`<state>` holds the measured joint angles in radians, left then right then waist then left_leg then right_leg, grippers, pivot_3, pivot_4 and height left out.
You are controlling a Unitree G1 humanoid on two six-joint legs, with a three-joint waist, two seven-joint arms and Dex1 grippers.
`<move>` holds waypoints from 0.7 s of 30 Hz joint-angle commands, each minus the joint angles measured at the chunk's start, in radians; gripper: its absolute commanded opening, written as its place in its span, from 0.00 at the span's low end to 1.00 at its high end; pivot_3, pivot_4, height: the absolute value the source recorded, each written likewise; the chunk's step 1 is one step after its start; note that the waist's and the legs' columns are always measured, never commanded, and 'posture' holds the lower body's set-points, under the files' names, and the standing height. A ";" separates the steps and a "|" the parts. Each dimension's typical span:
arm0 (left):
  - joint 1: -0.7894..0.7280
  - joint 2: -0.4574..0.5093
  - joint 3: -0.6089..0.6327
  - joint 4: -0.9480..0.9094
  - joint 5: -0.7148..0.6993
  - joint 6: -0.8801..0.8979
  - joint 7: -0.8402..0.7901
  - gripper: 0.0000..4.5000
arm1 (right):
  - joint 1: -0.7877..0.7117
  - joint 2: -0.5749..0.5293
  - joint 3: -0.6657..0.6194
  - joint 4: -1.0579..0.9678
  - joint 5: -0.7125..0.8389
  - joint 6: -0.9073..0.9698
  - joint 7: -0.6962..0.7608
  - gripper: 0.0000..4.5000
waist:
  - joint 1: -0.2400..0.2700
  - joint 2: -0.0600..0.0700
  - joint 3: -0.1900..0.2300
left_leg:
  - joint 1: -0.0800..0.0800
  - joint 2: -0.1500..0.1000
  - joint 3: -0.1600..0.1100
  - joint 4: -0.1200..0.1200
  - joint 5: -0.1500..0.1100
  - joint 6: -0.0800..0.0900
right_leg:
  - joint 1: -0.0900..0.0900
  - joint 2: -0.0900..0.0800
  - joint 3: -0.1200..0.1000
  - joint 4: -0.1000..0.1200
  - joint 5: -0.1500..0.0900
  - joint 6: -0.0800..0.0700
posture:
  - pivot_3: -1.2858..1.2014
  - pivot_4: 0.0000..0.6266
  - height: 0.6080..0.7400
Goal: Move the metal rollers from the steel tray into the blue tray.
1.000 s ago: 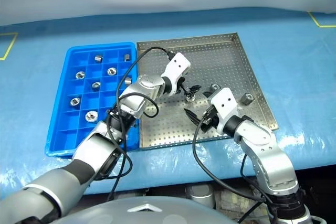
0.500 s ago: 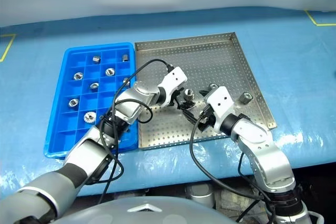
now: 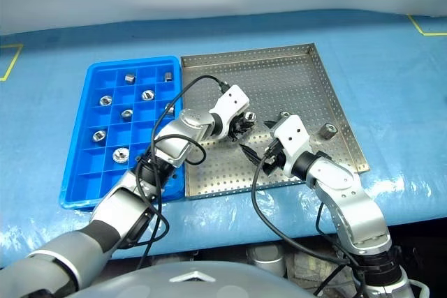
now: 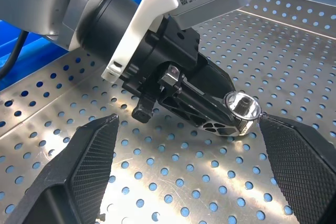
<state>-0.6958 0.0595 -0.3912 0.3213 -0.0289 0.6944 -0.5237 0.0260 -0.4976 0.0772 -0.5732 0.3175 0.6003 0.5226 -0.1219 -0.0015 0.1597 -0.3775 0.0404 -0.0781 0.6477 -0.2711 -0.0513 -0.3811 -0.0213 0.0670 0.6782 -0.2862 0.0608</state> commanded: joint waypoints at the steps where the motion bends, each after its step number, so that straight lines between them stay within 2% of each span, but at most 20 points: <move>1: -0.001 -0.009 0.066 -0.116 -0.040 0.004 -0.002 0.37 | -0.009 0.007 0.003 -0.020 0.003 -0.013 -0.002 1.00 | -0.001 0.000 0.000 | 0.000 0.000 0.000 0.000 0.000 0.000 | 0.000 0.000 0.000 0.000 0.000 0.000 | 0.46 0.24 1.00; 8: 0.053 0.024 0.265 -0.471 -0.124 0.145 0.097 0.37 | -0.042 0.018 0.055 -0.030 0.014 -0.011 0.020 1.00 | -0.002 0.000 0.000 | 0.000 0.001 0.000 0.000 0.000 0.000 | 0.000 0.000 0.000 0.000 0.000 0.000 | 0.47 0.24 1.00; 11: 0.123 0.107 0.322 -0.667 -0.104 0.216 0.142 0.37 | -0.096 0.033 0.105 -0.022 0.025 -0.011 0.054 1.00 | -0.003 0.001 0.000 | 0.001 0.001 0.000 -0.001 0.000 0.000 | 0.000 0.001 0.000 0.001 0.000 0.000 | 0.48 0.24 1.00; 13: 0.211 0.185 0.380 -0.823 -0.071 0.264 0.172 0.37 | -0.165 0.050 0.160 0.010 0.023 -0.023 0.097 1.00 | 0.017 0.001 0.000 | 0.001 0.001 -0.001 0.000 0.001 -0.001 | 0.000 0.001 -0.001 0.002 0.000 0.000 | 0.51 0.24 1.00; 15: 0.293 0.245 0.427 -0.946 -0.053 0.308 0.198 0.37 | -0.227 0.073 0.205 0.047 0.018 -0.036 0.129 1.00 | 0.011 0.000 0.001 | 0.002 0.002 0.000 0.000 0.001 -0.002 | 0.000 0.001 0.001 0.002 0.000 0.000 | 0.52 0.24 1.00; 21: 0.502 0.302 0.512 -1.221 -0.043 0.489 0.266 0.37 | -0.377 0.152 0.311 0.155 -0.004 -0.101 0.215 1.00 | 0.079 0.000 0.001 | 0.001 0.003 -0.003 -0.001 0.001 -0.002 | 0.000 0.001 -0.003 0.002 0.000 0.000 | 0.56 0.24 1.00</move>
<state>-0.2072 0.3598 0.1097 -0.8107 -0.0851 1.1476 -0.2775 -0.3279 -0.3602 0.3711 -0.4175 0.3154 0.5384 0.7134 -0.0434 -0.0020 0.1605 -0.3768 0.0429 -0.0803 0.6468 -0.2698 -0.0535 -0.3812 -0.0209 0.0639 0.6796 -0.2860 0.0608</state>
